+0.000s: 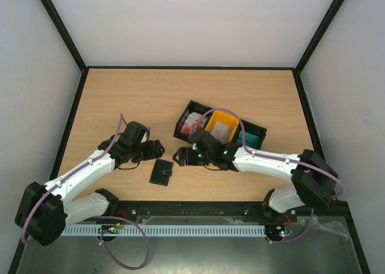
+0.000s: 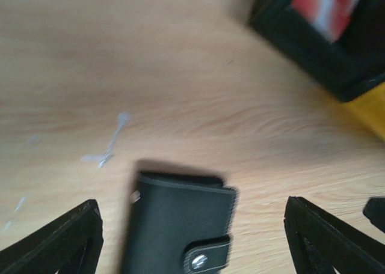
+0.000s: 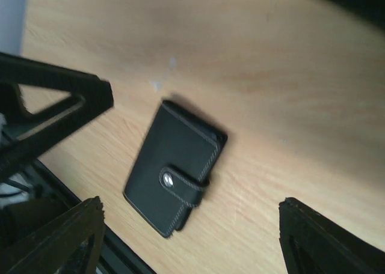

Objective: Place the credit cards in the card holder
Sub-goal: Move the card holder to the center of the board.

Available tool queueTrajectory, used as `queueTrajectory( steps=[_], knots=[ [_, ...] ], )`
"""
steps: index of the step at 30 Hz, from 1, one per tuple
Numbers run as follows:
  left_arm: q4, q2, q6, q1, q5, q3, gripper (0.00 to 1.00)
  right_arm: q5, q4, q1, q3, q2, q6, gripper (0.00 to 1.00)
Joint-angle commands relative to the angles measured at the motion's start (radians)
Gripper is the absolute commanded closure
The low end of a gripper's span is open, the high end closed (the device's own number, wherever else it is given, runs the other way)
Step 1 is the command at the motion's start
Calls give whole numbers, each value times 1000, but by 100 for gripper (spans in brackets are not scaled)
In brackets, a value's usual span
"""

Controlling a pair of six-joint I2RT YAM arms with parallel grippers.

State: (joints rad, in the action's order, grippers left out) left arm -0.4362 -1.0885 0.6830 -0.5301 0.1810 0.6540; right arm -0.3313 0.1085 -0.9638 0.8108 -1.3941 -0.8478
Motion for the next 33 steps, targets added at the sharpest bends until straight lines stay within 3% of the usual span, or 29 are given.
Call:
queueTrajectory(
  steps=[1,6,9,20,26,33],
  knots=[
    [-67,44,92,-8,-27,-73,21,111,70,-118,36,-82,-30,25],
    [-93,48,129,-21,5,-127,40,92,46,-176,48,-183,-26,53],
    [-118,63,154,-36,0,-150,46,46,-18,-181,40,-212,-26,69],
    [-85,94,240,-71,58,-266,60,-50,-160,-181,19,-317,-38,65],
    [-20,66,245,-79,91,-280,80,67,-88,-181,67,-355,-18,82],
    [130,-3,251,-80,85,-266,82,246,7,-158,151,-412,8,92]
  ],
)
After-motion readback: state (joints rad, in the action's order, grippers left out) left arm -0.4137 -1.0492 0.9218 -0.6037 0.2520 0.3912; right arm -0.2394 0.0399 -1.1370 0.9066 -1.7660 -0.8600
